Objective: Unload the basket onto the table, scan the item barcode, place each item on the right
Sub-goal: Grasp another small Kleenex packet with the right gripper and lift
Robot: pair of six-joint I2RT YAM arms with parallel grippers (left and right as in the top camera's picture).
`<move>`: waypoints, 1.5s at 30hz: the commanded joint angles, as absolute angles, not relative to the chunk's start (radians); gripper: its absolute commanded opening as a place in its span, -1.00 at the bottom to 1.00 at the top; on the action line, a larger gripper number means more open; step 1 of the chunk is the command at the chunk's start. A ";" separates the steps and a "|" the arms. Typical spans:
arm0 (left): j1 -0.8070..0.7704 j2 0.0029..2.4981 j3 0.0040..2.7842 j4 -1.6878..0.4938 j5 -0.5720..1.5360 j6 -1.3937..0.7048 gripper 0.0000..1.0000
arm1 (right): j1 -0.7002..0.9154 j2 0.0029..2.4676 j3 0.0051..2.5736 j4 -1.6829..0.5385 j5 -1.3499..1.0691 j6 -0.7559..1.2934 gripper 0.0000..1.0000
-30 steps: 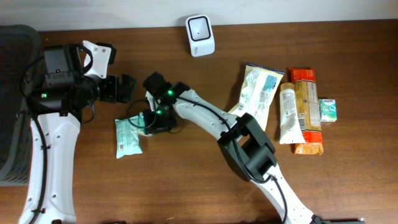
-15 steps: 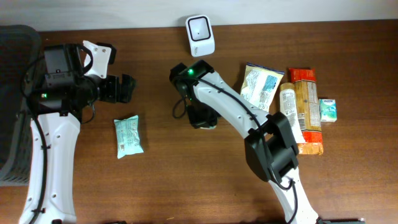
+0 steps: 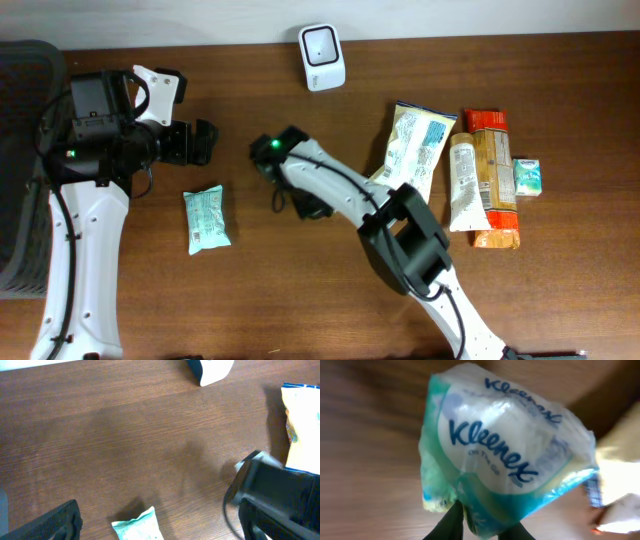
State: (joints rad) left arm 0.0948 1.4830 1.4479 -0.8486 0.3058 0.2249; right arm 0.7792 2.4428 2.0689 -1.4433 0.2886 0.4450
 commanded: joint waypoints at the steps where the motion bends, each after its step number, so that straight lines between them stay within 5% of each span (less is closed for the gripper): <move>1: 0.097 1.470 1.460 -0.850 0.307 0.241 0.98 | 0.819 2.443 2.068 -1.398 0.213 0.445 -0.59; 7: 0.097 1.470 1.460 -0.850 0.307 0.241 0.98 | 0.727 2.420 2.212 -1.448 0.153 0.451 -0.35; 11: 0.097 1.470 1.460 -0.850 0.307 0.241 0.98 | 0.582 2.403 2.293 -1.461 -0.086 0.319 0.35; 16: 0.097 1.470 1.460 -0.850 0.307 0.241 0.98 | 0.491 2.418 2.139 -1.383 -0.364 0.381 -0.12; 20: 0.097 1.470 1.460 -0.850 0.307 0.241 0.98 | 0.518 2.418 1.992 -1.267 -0.425 0.435 -0.28; 23: 0.097 1.470 1.460 -0.850 0.307 0.241 0.98 | 0.523 2.418 1.962 -1.231 -0.406 0.455 -0.91; 29: 0.097 1.470 1.460 -0.850 0.307 0.241 0.98 | 0.513 2.331 2.012 -1.301 -0.217 0.448 -0.92; 38: 0.097 1.470 1.460 -0.850 0.307 0.241 0.98 | 0.712 2.369 2.123 -1.549 0.533 0.537 -0.92; 45: 0.097 1.470 1.460 -0.850 0.307 0.241 0.98 | 0.706 2.521 2.124 -1.597 0.604 0.540 -0.92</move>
State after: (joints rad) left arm 0.0948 1.4830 1.4479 -0.8486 0.3058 0.2245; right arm 0.7071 2.5092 2.1151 -1.5925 0.5831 0.5205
